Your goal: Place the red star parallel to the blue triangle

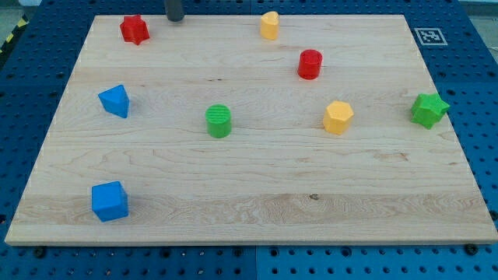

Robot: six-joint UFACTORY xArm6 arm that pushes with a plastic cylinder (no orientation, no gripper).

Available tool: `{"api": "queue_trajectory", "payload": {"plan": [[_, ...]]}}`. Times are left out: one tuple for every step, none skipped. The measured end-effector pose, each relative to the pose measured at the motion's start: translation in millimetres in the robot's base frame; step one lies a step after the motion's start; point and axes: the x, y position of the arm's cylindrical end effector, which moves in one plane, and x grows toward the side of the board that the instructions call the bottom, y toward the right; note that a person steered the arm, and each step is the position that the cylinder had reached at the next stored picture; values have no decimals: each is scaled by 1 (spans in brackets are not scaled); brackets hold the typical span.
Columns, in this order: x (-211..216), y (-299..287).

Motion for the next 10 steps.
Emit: {"api": "queue_trajectory", "payload": {"plan": [[0,0],[-1,-11],[-1,-18],[-1,-34],[13,-44],[36,-51],[36,-57],[24,-60],[-1,-71],[-1,-88]]}}
